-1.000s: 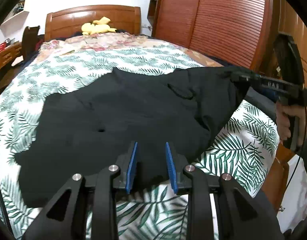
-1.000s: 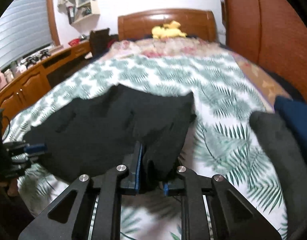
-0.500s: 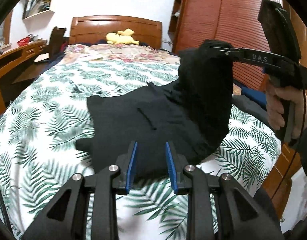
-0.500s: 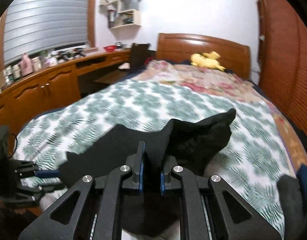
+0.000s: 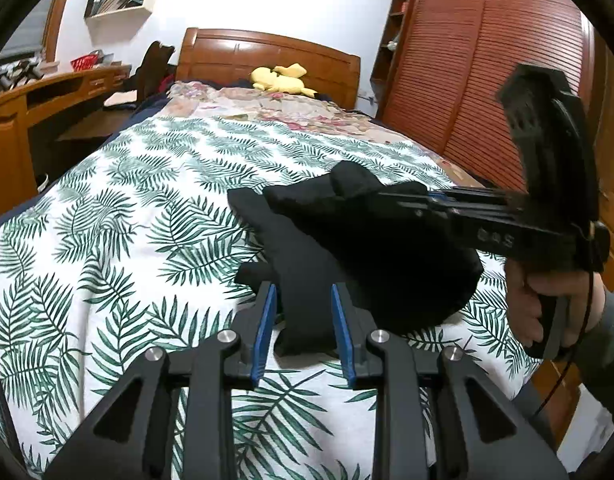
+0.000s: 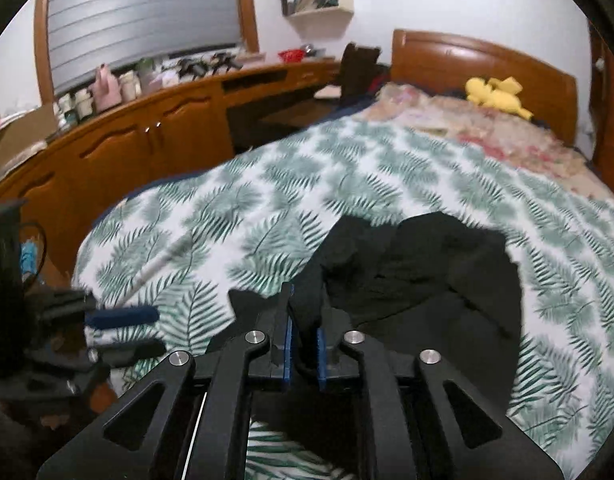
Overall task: Fold large clothes
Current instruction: 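Grasp the coat's edge with the right tool and lift it toward the body, then fold the held coat edge over the bundle and open the right tool, then close the left tool on the folded coat's edge, then grasp the coat bundle with the right tool while the left tool holds it, then lift the folded coat with both tools and carry it toward the desk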
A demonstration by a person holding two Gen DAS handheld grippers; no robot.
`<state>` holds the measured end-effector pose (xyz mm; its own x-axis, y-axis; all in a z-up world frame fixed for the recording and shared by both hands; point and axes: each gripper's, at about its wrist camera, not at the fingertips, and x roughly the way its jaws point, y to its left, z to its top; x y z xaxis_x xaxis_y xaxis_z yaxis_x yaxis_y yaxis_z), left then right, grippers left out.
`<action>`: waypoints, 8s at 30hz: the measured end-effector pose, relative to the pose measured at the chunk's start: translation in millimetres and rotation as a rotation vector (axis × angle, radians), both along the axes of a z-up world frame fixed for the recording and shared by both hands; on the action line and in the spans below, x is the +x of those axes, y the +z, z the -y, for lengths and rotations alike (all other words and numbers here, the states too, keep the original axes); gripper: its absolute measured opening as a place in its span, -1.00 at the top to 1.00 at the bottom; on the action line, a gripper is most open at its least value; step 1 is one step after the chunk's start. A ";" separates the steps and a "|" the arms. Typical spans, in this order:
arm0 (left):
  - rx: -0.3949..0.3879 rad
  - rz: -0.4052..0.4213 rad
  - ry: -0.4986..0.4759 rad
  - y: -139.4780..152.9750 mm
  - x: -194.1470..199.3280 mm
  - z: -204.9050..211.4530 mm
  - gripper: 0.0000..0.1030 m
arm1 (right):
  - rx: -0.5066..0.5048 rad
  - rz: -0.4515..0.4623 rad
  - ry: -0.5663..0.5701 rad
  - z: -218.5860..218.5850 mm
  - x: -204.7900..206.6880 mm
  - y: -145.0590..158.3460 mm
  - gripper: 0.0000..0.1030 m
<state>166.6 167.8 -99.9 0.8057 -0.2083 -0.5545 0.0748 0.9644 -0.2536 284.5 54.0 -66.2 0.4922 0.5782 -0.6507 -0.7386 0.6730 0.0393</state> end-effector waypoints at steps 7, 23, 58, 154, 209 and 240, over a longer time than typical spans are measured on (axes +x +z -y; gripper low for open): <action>-0.004 0.000 0.003 -2.0 4.1 2.9 0.49 | 0.010 0.022 0.012 18.4 -9.5 30.2 0.14; 0.034 0.016 -0.064 -0.2 14.2 38.0 0.49 | -0.106 -0.036 -0.148 104.1 19.1 -22.7 0.45; 0.081 -0.068 -0.131 -36.3 65.9 88.2 0.48 | -0.106 -0.072 -0.147 110.0 7.9 -75.3 0.44; 0.117 -0.117 0.032 -37.2 13.8 -14.9 0.71 | -0.043 -0.326 -0.143 78.9 198.6 -93.3 0.25; 0.049 -0.068 0.062 -36.5 -11.3 -36.1 0.97 | -0.085 -0.110 -0.174 32.9 134.2 -39.3 0.51; 0.124 0.044 0.433 -4.7 -137.0 -165.5 0.98 | 0.005 -0.140 0.138 -194.4 69.7 -31.2 0.51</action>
